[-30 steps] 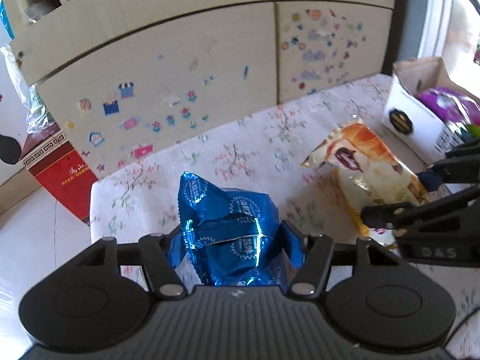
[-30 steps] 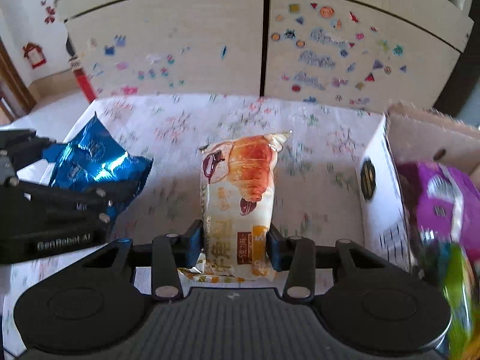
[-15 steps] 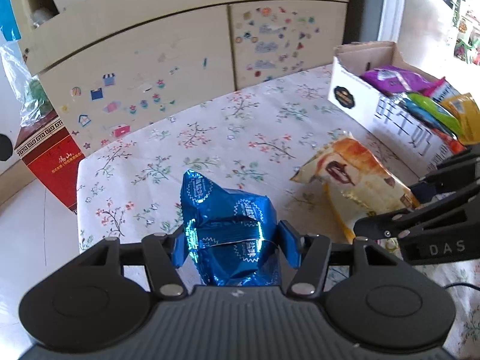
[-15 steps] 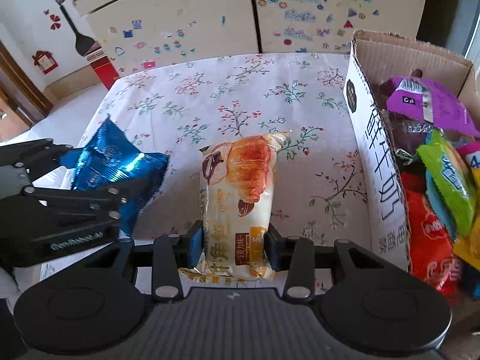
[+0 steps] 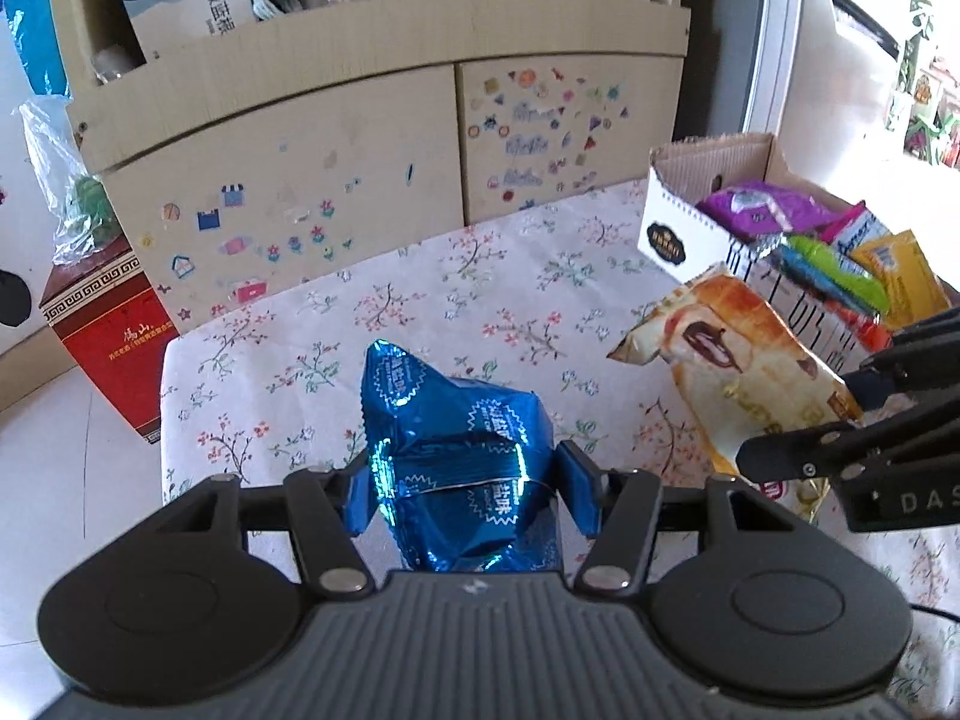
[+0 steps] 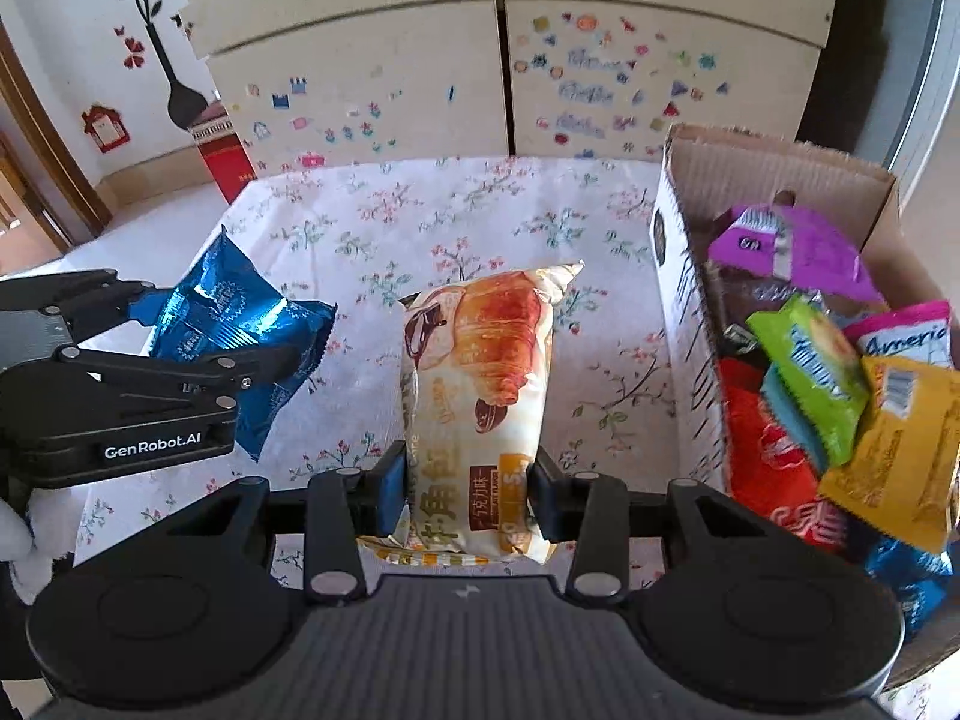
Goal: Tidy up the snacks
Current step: 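Lift both held packets and carry them over the cardboard box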
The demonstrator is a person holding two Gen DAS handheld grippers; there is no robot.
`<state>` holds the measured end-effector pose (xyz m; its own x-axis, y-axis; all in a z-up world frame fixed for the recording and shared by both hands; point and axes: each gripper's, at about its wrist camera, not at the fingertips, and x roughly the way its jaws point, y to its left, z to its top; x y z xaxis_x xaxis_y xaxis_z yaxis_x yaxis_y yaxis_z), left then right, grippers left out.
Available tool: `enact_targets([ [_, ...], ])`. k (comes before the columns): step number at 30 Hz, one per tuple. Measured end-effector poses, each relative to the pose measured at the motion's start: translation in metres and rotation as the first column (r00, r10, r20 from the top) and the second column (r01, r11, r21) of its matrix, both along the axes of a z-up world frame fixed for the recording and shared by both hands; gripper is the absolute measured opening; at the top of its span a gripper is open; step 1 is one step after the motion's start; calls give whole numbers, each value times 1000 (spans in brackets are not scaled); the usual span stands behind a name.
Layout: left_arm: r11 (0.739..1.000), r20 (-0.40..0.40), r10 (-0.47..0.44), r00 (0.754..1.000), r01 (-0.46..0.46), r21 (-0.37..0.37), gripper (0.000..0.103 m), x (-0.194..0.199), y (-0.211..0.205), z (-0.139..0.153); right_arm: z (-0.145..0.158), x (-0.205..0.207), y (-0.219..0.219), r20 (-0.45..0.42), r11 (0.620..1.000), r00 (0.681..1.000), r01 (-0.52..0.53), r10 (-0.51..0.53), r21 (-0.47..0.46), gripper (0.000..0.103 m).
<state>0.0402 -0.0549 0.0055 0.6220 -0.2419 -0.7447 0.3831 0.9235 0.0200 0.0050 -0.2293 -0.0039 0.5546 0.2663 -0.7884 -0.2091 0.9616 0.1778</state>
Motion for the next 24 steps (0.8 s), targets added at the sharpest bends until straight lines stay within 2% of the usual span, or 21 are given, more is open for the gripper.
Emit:
enact_targets([
  [9,999,109,18,994,-13,-42,59,3,-13,22,28,-8,-15,115,1000,993,5,-4,-13,48],
  [16,997,129,6,992,4,-75,59,2,-30,25,44,-13,-41,182,998,982,63,-58,-19,48],
  [24,993,157,-43,987,59,-101,59,-5,-55,34,52,-24,-75,216,990,968,137,-131,-15,48],
])
